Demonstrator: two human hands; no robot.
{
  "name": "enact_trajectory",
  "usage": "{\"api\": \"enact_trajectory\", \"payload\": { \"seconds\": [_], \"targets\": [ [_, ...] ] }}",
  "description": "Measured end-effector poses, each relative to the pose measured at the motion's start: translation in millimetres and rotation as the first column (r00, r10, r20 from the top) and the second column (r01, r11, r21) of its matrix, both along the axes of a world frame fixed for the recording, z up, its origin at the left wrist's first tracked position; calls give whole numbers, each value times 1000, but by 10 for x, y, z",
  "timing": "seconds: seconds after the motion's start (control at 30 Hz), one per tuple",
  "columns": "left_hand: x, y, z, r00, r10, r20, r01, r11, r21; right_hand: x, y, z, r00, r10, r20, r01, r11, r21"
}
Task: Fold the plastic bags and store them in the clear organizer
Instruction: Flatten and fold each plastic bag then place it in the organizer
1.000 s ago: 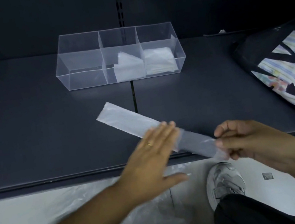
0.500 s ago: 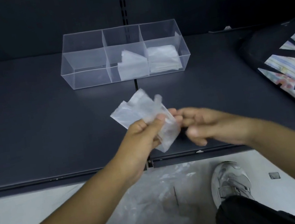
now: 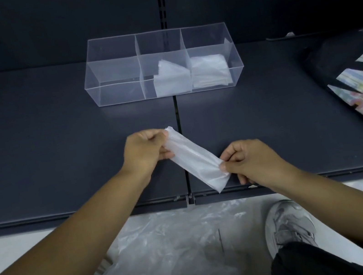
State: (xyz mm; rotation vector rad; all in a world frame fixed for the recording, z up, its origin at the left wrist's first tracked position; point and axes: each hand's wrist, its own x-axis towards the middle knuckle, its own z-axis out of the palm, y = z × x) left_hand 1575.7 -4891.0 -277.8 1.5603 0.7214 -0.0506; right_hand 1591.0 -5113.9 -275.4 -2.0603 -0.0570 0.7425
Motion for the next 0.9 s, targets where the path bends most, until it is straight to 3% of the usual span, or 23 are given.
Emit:
{"api": "enact_trajectory", "payload": {
  "seconds": [0.07,0.13,0.17,0.27,0.37,0.43,0.5,0.57,0.67,0.73,0.83,0.9],
  "targets": [
    [-55,36,6,989,-47,137,-1,944,330,8,9,-8,1000,-5,-10,5,1000,-4],
    [-218,-35,34,918,-288,272,4,692,721,20,18,-3,1000,-14,-23,14,1000,-6],
    [-323,-129,36,852,-442,282,23,569,822,27,23,7,999,-19,-30,18,1000,-2],
    [-649,-451,-61,645,-758,95,238,318,918,40,47,69,997,-38,-70,38,999,7],
    [-824,-549,-189,579,-810,-94,361,152,920,42,43,169,983,-72,-168,73,997,-6],
    [-838,-534,-210,602,-796,-61,358,201,912,22,18,260,946,-137,-293,158,986,50],
    [-820,-522,-215,632,-773,53,309,314,898,-6,-23,366,895,-169,-412,243,961,134],
    [-795,-503,-190,663,-734,150,274,424,863,-10,-73,465,896,-127,-425,230,952,201],
    [-758,-439,-89,709,-681,183,326,547,771,77,-154,526,988,22,-154,11,977,213],
    [-722,-398,-39,733,-662,157,384,593,708,156,-175,495,982,185,39,-189,968,167],
    [-636,-365,-5,791,-592,156,389,682,619,179,-62,337,936,352,21,-351,923,156],
    [-551,-351,43,833,-529,162,382,762,523,167,56,223,952,304,45,-307,936,171]
  ]
}}
